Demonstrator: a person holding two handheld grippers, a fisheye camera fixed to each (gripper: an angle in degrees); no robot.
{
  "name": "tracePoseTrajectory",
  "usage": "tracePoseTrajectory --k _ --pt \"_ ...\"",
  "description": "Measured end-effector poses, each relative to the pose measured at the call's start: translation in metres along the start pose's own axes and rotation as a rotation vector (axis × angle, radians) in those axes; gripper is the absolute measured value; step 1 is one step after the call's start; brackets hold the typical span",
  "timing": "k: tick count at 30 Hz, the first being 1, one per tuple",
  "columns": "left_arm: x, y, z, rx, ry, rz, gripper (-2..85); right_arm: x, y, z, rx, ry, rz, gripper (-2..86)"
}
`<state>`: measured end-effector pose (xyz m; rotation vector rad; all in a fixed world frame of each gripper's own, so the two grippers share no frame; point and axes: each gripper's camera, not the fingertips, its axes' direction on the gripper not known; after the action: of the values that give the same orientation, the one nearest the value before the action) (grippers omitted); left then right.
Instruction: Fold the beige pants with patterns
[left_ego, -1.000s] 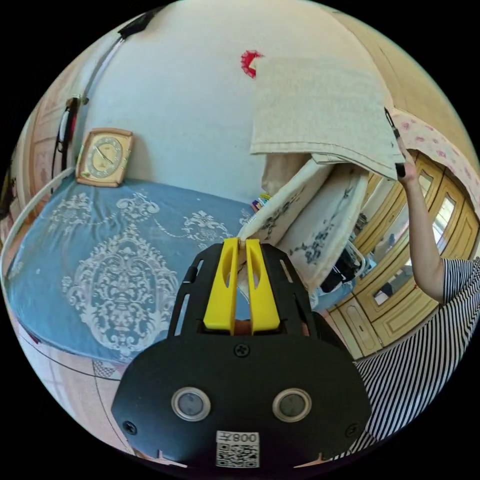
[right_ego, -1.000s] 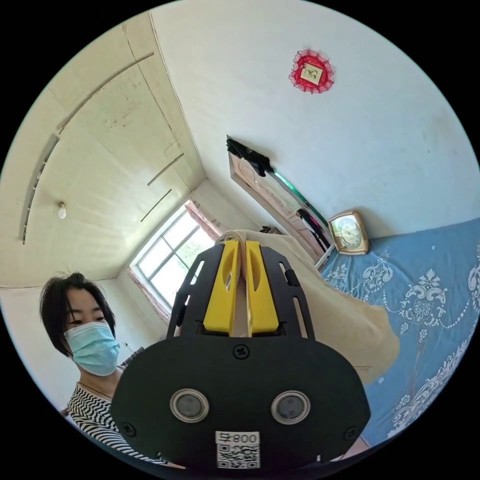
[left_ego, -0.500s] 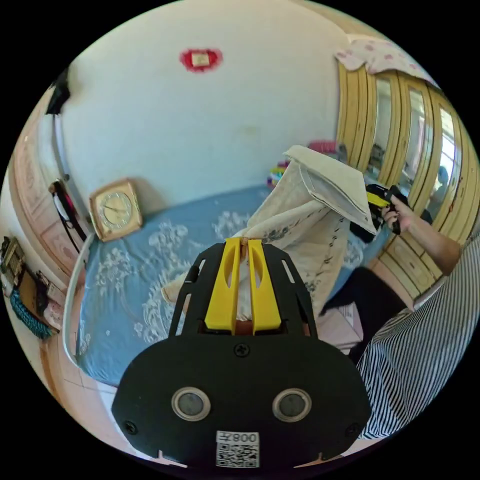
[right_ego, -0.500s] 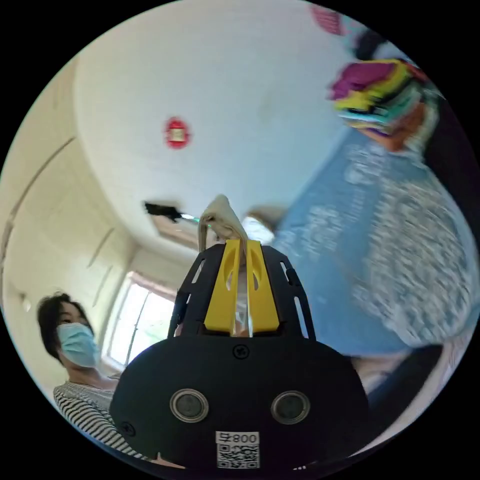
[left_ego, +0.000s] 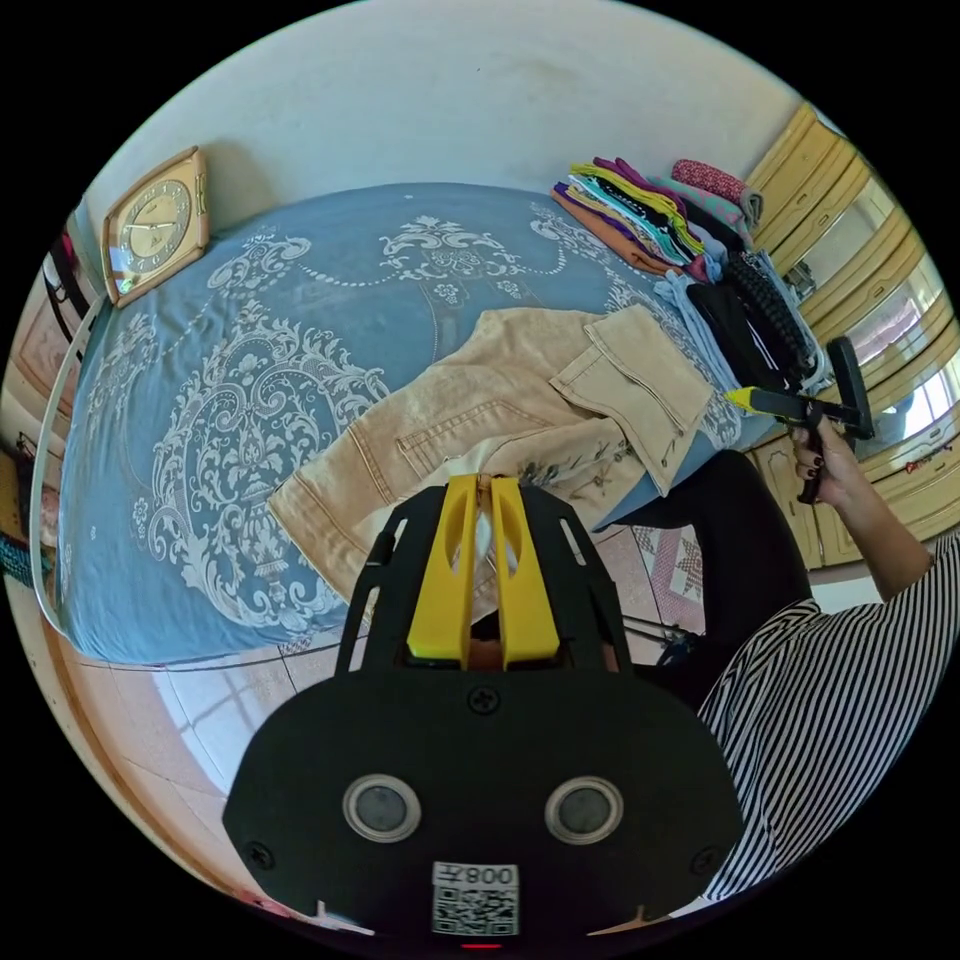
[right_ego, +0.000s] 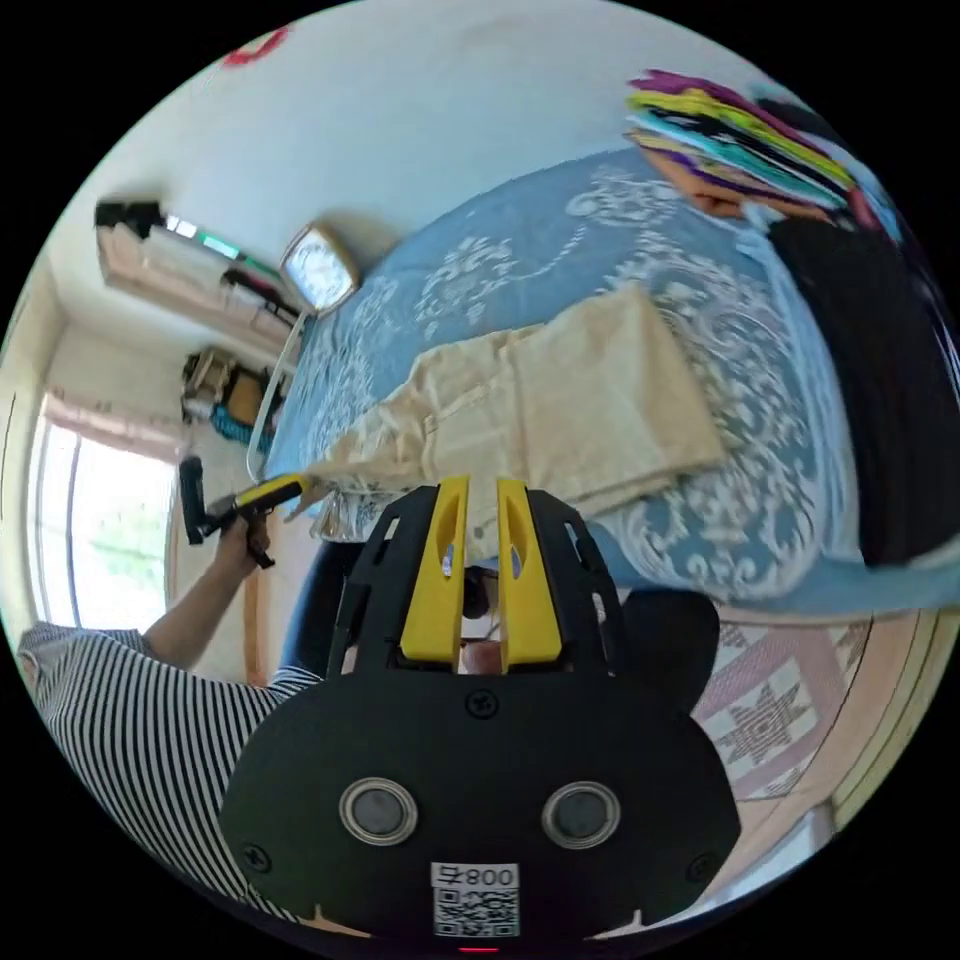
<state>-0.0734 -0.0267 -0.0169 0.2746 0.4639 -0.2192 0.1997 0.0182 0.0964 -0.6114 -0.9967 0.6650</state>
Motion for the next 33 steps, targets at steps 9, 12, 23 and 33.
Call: tracePoseTrajectory --k 9,12,23,33 --pt "-0.015 0.004 -0.025 -0.001 0.034 -0.055 2.4 -0.048 -0.034 0.129 -0.306 0.273 -0.378 9.8" --pt "-0.02 0.006 -0.036 -0.002 0.033 -0.063 2.3 -0.048 -0.032 0.145 -0.302 0.393 -0.419 8.6" --pt "-0.049 0.024 -0.122 0.129 -0.013 -0.078 1.4 0.026 -0.062 0.062 -0.205 0.157 -0.247 1.2" --pt "-0.125 0.055 -0.263 0.445 -0.059 -0.159 1.2 0.144 -0.051 -0.144 0.311 -0.432 0.019 1.4"
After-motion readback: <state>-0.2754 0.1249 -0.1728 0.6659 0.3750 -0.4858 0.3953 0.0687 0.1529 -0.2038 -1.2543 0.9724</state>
